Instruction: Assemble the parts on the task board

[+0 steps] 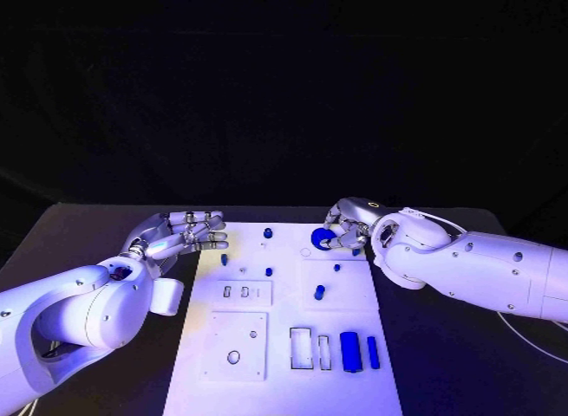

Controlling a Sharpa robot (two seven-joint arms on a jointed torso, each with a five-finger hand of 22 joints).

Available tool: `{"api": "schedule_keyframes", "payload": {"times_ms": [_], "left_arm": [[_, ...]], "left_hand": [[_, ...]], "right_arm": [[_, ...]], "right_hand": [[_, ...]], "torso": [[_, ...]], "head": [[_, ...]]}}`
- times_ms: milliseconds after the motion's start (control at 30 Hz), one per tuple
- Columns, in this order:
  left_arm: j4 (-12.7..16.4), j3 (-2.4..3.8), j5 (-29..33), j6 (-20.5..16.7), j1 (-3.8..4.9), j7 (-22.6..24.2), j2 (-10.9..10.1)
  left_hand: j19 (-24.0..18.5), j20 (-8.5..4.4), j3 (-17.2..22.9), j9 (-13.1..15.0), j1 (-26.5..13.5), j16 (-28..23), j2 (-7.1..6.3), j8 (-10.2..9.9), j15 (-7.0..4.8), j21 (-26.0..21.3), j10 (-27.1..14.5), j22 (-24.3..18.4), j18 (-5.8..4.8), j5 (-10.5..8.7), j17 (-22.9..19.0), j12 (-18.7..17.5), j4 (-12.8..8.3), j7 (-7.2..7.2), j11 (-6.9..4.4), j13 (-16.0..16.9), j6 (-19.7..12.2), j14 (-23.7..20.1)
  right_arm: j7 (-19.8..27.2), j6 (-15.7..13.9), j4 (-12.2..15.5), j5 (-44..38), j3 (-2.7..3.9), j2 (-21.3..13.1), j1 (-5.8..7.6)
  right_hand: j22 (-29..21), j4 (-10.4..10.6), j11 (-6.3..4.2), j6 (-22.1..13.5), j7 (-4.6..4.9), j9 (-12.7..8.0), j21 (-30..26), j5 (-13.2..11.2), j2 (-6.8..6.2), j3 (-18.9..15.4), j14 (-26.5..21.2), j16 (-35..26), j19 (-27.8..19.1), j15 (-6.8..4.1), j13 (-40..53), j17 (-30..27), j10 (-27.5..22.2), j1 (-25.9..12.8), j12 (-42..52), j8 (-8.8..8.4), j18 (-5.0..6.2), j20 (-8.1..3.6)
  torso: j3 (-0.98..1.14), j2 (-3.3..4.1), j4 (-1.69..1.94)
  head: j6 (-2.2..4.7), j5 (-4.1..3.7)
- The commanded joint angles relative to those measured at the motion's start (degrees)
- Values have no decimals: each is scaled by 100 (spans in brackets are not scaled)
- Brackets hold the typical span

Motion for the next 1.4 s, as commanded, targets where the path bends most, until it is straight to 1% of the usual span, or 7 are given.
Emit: {"api": "schedule_keyframes", "payload": {"times_ms": [33, 300, 400, 567, 733, 1033, 1400], "left_arm": [[16, 4, -18, 111, 3, -4, 2], [16, 4, -18, 101, 3, -6, -2], [17, 4, -18, 101, 3, -9, -4], [16, 4, -18, 99, 3, -15, -10], [14, 4, -18, 98, 3, -21, -14], [-1, 4, -18, 105, 3, -38, -11], [-4, 4, -18, 109, 3, -59, -18]], "left_hand": [[-40, -11, 0, -7, -12, -32, 7, -40, 25, 35, -25, 5, 94, -21, 5, -27, -34, 35, 21, -1, -6, -16], [-50, -8, -2, -7, -15, -38, 6, -46, 28, 37, -29, 7, 92, -22, 6, -34, -36, 38, 23, -1, -10, -21], [-50, -8, -2, -7, -15, -38, 6, -46, 28, 37, -29, 7, 92, -22, 6, -34, -36, 38, 23, -1, -10, -21], [-55, -7, -1, -7, -15, -40, 10, -49, 29, 38, -31, 8, 91, -22, 6, -38, -37, 38, 24, -1, -11, -23], [-55, -7, -1, -7, -15, -40, 10, -49, 29, 38, -31, 8, 91, -22, 6, -38, -37, 38, 24, -1, -11, -23], [-61, -5, 1, -7, -16, -43, 16, -51, 30, 39, -32, 9, 91, -21, 6, -41, -37, 39, 25, -1, -10, -24], [-83, 1, -6, -8, -31, -57, 17, -67, 37, 44, -41, 12, 88, -23, 7, -57, -35, 48, 33, -1, -20, -36]], "right_arm": [[-127, -24, -3, -659, -1, 35, -3], [-197, -2, 4, -990, -1, 95, -6], [-211, 51, 5, -1032, -1, 93, -7], [-225, 126, 9, -1050, -2, 64, -8], [-226, 150, 10, -1012, -2, 36, -10], [-195, 85, 2, -889, -2, 36, -11], [-185, 252, -50, -735, -2, 27, -10]], "right_hand": [[1372, -45, -17, 64, -3, -2, 50, -48, -56, -1, 572, 42, 483, 1, 819, 1315, 139, 41, 41, 41, -84, 2], [1446, -78, -39, 167, -28, -1, 108, -224, -22, 66, 586, 66, 545, -17, 930, 1374, 223, 148, 146, 70, -106, -13], [1465, -98, -54, 240, -45, -7, 123, -485, 13, 193, 589, 72, 561, -32, 965, 1387, 248, 240, 177, 69, -112, -27], [1477, -100, -61, 272, -51, -11, 133, -521, 23, 261, 590, 74, 571, -37, 983, 1390, 260, 271, 193, 63, -115, -32], [1477, -82, -59, 270, -47, -17, 132, -507, 1, 268, 589, 73, 571, -37, 974, 1388, 253, 244, 182, 50, -115, -33], [1438, 16, -14, 112, 0, -77, 98, -306, -172, 144, 586, 67, 536, -1, 873, 1376, 163, -84, 69, -96, -103, -10], [1410, 38, 13, 51, 26, -97, 71, -53, -133, -103, 582, 61, 509, 26, 820, 1362, 114, -443, 4, -153, -93, 20]], "torso": [[-2, 2, 1], [-1, 3, 8], [-3, 0, 4], [0, 1, -2], [2, -1, -2], [3, 0, 4], [0, 3, -3]], "head": [[-4, -3], [-9, -8], [-16, -10], [-19, -4], [-18, -8], [-5, -17], [-13, -23]]}}
